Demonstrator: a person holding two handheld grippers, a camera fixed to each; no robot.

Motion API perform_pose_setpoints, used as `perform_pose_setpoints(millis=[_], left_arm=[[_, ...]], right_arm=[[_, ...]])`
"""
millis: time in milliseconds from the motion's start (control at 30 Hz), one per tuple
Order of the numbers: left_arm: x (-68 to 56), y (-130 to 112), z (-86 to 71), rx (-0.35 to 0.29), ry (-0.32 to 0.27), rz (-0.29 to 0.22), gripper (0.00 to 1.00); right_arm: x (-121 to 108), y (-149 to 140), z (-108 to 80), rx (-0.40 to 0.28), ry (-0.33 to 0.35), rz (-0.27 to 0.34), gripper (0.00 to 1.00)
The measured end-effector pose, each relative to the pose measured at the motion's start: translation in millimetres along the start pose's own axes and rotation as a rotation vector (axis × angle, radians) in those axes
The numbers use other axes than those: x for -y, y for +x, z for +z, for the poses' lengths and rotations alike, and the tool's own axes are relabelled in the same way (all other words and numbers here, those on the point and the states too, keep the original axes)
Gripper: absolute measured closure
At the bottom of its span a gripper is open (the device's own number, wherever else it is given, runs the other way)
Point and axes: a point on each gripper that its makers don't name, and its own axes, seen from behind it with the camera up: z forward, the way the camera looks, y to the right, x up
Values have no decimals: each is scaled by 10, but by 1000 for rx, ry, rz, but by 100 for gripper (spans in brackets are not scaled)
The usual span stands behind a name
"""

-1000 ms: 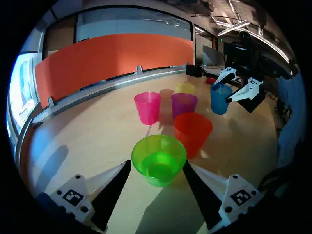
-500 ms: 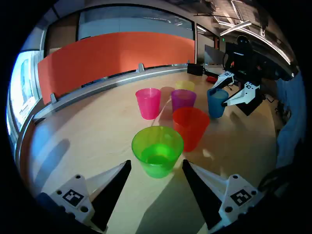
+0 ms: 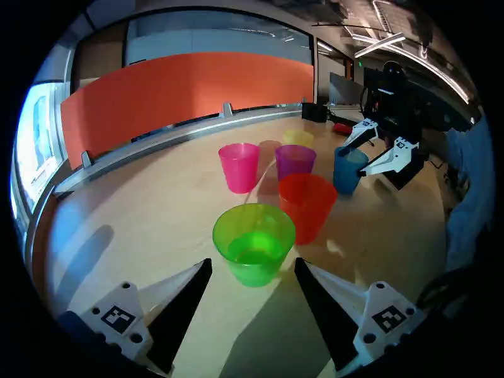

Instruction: Pour water

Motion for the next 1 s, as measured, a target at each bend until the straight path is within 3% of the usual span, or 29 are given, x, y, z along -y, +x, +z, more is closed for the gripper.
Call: perform_pose_setpoints(millis=[167, 500, 1000], left_arm=[[-19, -3, -1, 2, -3, 5, 2], [2, 29, -57, -6, 11, 11, 2], [78, 14, -261, -21, 51, 2, 2]], right_arm=[[10, -40, -17, 9, -1, 3, 0], [-14, -20, -98, 0, -20, 8, 0], [29, -141, -445, -5, -72, 22, 0]])
